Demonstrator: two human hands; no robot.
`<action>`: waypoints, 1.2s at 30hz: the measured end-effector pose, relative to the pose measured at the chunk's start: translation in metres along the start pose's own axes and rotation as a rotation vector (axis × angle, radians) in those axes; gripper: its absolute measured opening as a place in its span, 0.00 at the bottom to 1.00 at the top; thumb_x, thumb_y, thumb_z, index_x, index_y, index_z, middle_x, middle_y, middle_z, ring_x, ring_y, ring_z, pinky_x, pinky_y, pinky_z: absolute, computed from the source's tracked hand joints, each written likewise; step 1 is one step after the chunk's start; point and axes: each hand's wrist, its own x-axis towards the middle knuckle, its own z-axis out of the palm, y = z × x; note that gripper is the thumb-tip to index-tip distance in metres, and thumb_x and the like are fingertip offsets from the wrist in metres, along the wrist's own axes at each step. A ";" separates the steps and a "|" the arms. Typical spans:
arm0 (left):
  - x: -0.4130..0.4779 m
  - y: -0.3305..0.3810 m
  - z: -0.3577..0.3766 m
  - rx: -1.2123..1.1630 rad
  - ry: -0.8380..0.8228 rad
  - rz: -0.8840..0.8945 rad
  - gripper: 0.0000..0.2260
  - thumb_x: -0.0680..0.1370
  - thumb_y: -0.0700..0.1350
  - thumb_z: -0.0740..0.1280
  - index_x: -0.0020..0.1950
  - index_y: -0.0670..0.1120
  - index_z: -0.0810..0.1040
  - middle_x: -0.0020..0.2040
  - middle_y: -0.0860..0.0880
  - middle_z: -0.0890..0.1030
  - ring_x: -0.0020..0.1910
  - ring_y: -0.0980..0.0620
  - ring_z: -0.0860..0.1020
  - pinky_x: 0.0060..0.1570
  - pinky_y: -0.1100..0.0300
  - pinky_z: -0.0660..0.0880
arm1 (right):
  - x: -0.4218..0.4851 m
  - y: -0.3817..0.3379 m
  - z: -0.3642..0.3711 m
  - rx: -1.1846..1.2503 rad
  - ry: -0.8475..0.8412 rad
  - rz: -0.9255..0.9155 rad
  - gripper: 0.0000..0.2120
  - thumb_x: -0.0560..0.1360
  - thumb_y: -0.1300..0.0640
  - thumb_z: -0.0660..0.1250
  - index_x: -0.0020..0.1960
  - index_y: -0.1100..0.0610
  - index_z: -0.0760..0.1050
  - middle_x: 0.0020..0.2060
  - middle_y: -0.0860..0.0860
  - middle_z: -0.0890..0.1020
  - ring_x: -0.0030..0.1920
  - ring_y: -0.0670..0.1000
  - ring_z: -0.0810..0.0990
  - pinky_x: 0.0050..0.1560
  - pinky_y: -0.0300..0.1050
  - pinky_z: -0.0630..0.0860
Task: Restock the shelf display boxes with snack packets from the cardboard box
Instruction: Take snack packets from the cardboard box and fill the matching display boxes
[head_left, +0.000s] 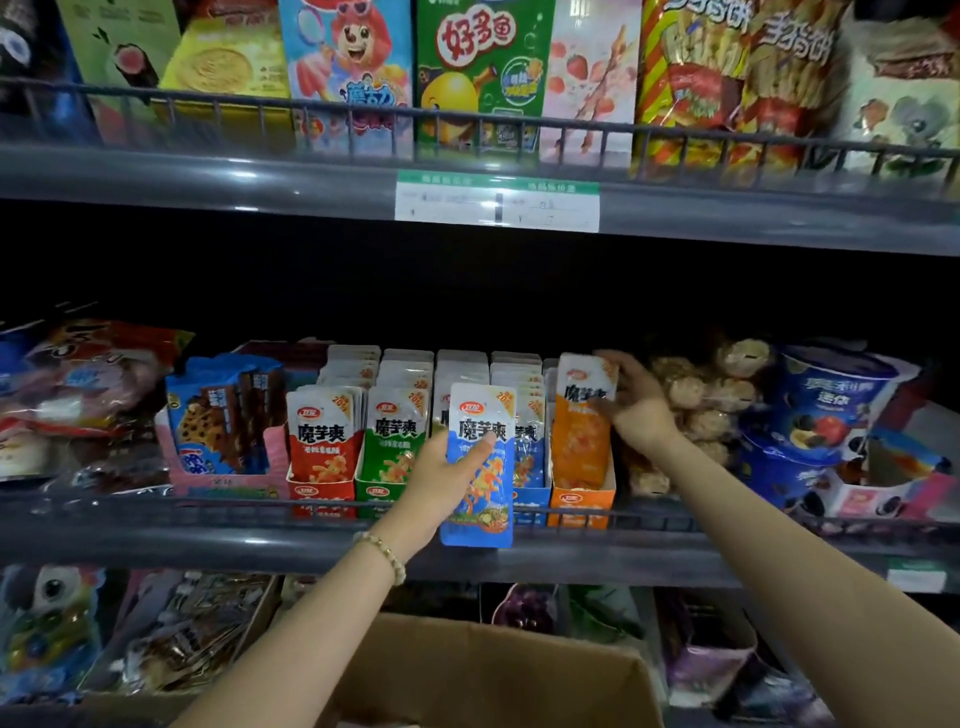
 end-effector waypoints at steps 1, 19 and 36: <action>0.000 -0.004 0.000 0.003 -0.005 0.009 0.21 0.75 0.57 0.67 0.57 0.41 0.75 0.54 0.45 0.81 0.50 0.52 0.81 0.51 0.57 0.78 | 0.000 0.005 0.002 -0.079 -0.072 0.011 0.25 0.71 0.72 0.68 0.65 0.57 0.69 0.61 0.55 0.75 0.61 0.59 0.76 0.53 0.46 0.78; -0.021 -0.011 -0.015 -0.082 -0.043 0.076 0.04 0.73 0.45 0.72 0.44 0.47 0.80 0.38 0.52 0.85 0.38 0.54 0.84 0.33 0.63 0.78 | -0.043 -0.064 0.039 0.054 -0.461 0.018 0.16 0.78 0.55 0.64 0.65 0.48 0.69 0.54 0.53 0.81 0.54 0.50 0.81 0.54 0.43 0.79; 0.007 -0.018 -0.026 0.469 -0.091 0.402 0.12 0.74 0.49 0.70 0.56 0.52 0.76 0.47 0.57 0.78 0.48 0.59 0.76 0.48 0.68 0.74 | 0.000 -0.060 0.013 0.233 0.055 -0.010 0.17 0.74 0.71 0.66 0.59 0.57 0.72 0.51 0.54 0.78 0.48 0.47 0.79 0.40 0.33 0.79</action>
